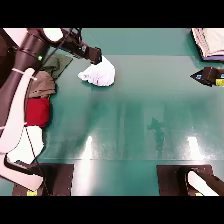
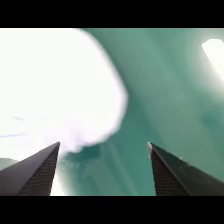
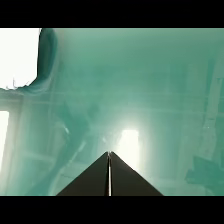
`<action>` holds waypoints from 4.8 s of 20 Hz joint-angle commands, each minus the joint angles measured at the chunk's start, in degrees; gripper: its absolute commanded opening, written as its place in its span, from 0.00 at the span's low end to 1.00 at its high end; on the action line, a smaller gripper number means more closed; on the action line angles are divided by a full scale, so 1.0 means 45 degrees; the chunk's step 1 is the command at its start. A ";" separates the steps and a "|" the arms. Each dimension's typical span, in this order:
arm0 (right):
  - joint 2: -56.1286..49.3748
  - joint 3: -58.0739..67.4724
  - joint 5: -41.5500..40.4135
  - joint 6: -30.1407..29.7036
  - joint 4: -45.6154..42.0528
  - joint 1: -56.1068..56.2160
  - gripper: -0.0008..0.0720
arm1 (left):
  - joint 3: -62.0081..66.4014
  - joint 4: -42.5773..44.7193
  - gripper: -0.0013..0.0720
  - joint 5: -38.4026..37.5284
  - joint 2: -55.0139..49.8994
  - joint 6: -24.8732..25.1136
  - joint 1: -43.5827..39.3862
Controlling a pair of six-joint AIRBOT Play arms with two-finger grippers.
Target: Fold the shirts.
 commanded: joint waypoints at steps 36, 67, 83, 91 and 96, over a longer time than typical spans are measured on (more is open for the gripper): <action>-0.0005 0.6285 0.0602 0.0005 -0.0136 0.0010 0.03 | -0.4328 -0.1627 0.92 -0.1195 0.2720 0.3215 -0.0617; -0.0831 0.6261 0.1559 0.0015 -0.0330 0.0015 0.03 | -1.9166 -0.9636 0.92 0.2331 0.6897 0.2526 0.2725; -0.0505 -0.4847 0.1457 -0.0097 -0.0248 0.0403 0.79 | -1.4003 -0.9632 0.05 0.0675 0.6722 0.3555 0.2725; -0.2594 -0.6523 0.0466 -0.1622 -0.0238 0.3959 0.53 | -1.2104 -0.9248 0.05 0.0491 0.6722 0.3541 0.2725; -0.3939 -0.5867 0.0481 -0.1622 -0.0340 0.5819 0.53 | -1.2104 -0.9214 0.05 0.0491 0.6722 0.3546 0.2725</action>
